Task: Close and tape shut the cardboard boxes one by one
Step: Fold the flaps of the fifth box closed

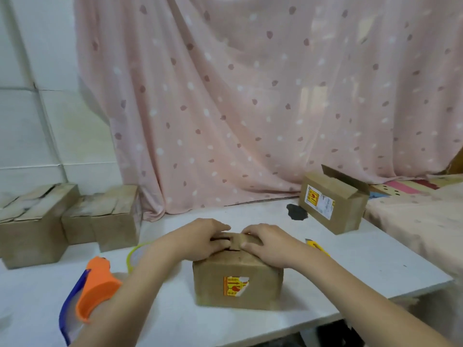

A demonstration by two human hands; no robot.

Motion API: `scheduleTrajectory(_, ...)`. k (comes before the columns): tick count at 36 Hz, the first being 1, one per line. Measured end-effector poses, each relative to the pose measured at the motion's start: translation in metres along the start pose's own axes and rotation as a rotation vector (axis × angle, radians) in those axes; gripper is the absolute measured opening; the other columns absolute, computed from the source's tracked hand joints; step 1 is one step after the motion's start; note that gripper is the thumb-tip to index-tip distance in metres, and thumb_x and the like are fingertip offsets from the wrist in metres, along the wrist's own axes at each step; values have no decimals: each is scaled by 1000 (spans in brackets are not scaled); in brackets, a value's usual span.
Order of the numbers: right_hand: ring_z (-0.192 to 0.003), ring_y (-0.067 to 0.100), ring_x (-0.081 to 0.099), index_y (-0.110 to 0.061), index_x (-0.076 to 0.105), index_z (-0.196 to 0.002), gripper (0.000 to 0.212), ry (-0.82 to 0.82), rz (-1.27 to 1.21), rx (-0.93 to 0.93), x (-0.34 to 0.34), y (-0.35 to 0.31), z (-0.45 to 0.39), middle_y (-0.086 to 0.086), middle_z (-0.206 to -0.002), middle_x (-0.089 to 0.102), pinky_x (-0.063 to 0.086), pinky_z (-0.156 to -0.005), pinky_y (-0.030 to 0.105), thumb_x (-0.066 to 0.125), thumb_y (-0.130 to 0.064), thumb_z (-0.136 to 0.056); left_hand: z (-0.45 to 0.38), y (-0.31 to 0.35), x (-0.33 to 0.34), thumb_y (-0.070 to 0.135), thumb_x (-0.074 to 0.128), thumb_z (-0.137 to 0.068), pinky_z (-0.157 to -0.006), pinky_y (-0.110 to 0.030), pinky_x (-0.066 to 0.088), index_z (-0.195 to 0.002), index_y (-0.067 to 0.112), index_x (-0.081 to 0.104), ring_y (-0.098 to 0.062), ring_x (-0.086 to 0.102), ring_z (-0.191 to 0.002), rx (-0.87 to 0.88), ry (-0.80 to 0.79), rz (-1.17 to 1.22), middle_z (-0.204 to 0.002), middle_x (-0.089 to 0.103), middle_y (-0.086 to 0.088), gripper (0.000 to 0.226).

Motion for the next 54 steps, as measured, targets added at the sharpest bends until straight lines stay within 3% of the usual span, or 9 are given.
scheduleTrajectory(3, -123, 19, 53, -28, 56, -135, 46, 87, -43, -12, 6, 1, -8, -1, -134, 59, 43, -100, 33, 52, -54, -97, 0, 19, 19, 69, 59, -84, -119, -47, 24, -149, 38, 33, -21, 32, -144, 7, -151, -103, -151, 40, 0, 77)
scheduleTrajectory(8, -131, 13, 45, -28, 56, -134, 45, 277, -6, -78, -19, -2, -8, -8, -138, 54, 39, -107, 32, 45, -54, -100, -10, 9, 25, 64, 64, -83, -122, -45, 4, -156, 30, 21, -20, 19, -148, -25, 34, -181, -161, 24, -3, 92)
scheduleTrajectory(15, -134, 13, 43, -23, 53, -143, 63, 24, 3, -143, -17, -11, 0, -6, -144, 49, 34, -108, 25, 60, -60, -91, -15, -7, 26, 76, 60, -76, -124, -37, 7, -150, 31, 32, -14, 30, -142, -53, 223, -157, -154, 34, 3, 91)
scheduleTrajectory(19, -133, 12, 44, -23, 53, -141, 64, 46, -36, -85, -15, -11, -3, -6, -142, 49, 36, -107, 23, 73, -47, -86, -20, 1, 21, 73, 61, -78, -124, -37, 7, -150, 26, 32, -15, 33, -141, -52, 203, -204, -150, 40, 2, 91)
scheduleTrajectory(27, -116, 13, 49, -27, 55, -120, 57, 14, -116, 40, -18, -8, -13, -6, -126, 47, 44, -95, 27, 83, -44, -74, -23, 1, 40, 62, 48, -94, -124, -46, -4, -159, 25, -5, -27, -5, -153, -81, 53, -351, -166, -4, -13, 91)
scheduleTrajectory(33, -113, 13, 51, -25, 55, -128, 63, 51, -107, 25, -19, -13, -11, -6, -125, 55, 45, -94, 27, 85, -38, -73, -20, -6, 42, 65, 56, -88, -124, -38, -6, -159, 14, 6, -21, 0, -154, -70, 191, -295, -167, 1, -7, 101)
scheduleTrajectory(43, -104, 10, 52, -21, 64, -129, 35, 219, -154, -58, -30, -12, 5, -6, -113, 60, 35, -81, 20, 68, -25, -94, -22, -7, 46, 64, 57, -88, -124, -38, -6, -159, 14, 6, -22, 0, -154, -68, 216, -312, -167, 0, -8, 101)
scheduleTrajectory(50, -141, 22, 37, -11, 53, -143, 39, 129, 12, -84, -8, -18, -7, 2, -154, 43, 22, -108, 20, 43, -22, -107, -23, -9, 48, 66, 54, -88, -124, -39, -6, -159, 15, 4, -21, -1, -154, -71, 231, -325, -167, -2, -8, 101)
scheduleTrajectory(54, -137, 23, 41, -15, 54, -141, 38, 148, -29, -51, -1, -12, -8, 1, -150, 47, 30, -112, 32, 43, -27, -107, -24, -9, 49, 67, 53, -89, -124, -40, -6, -159, 15, 5, -21, -1, -154, -73, 246, -331, -167, -2, -8, 100)
Point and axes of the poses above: each hand's wrist, its own z-axis away from the middle knuckle, its own x-axis out of the palm, y = z × x, the point moved 6 cm from there along -z, towards the middle knuckle
